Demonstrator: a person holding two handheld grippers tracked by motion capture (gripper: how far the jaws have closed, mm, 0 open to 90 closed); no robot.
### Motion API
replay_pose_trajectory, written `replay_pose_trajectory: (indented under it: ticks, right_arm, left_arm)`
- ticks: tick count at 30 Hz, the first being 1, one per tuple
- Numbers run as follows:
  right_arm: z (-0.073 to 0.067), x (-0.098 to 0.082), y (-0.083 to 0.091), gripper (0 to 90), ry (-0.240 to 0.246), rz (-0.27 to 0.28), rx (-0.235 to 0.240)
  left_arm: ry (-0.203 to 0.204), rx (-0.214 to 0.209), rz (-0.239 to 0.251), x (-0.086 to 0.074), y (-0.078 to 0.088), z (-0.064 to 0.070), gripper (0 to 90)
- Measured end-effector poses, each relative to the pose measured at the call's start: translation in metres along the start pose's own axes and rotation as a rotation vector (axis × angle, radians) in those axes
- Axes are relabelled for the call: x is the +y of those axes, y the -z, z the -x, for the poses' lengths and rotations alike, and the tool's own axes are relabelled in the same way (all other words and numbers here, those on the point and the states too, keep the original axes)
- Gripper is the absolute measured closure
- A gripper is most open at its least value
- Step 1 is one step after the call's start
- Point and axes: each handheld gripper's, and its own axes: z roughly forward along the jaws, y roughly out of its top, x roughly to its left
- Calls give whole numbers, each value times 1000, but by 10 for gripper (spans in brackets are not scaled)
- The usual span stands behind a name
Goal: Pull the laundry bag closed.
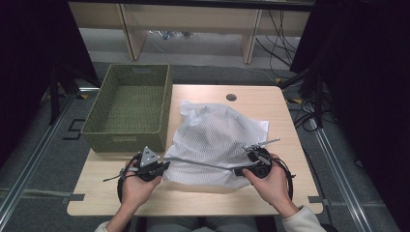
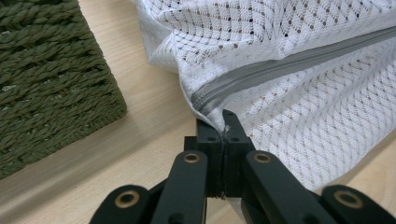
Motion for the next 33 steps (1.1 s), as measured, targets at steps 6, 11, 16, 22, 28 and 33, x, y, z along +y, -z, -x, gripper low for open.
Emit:
replay_pose_trajectory:
  ticks: [6, 11, 16, 22, 28, 33]
  right_arm:
    - [4, -1, 1, 871, -12, -7, 4]
    - [5, -2, 3, 871, -11, -2, 0]
    - [7, -2, 2, 871, -15, -7, 0]
    - [9, -3, 3, 871, -12, -8, 9]
    - [13, -5, 5, 871, -20, -5, 8]
    - [13, -5, 7, 871, -26, 3, -6]
  left_arm:
    - [-5, 5, -10, 0, 0, -1, 887]
    - [-12, 4, -2, 0, -1, -1, 887]
    - [-1, -1, -4, 0, 0, -1, 887]
    - [5, -4, -12, -1, 0, -1, 887]
    - [-5, 1, -10, 0, -1, -1, 887]
    - [3, 0, -12, -1, -1, -1, 887]
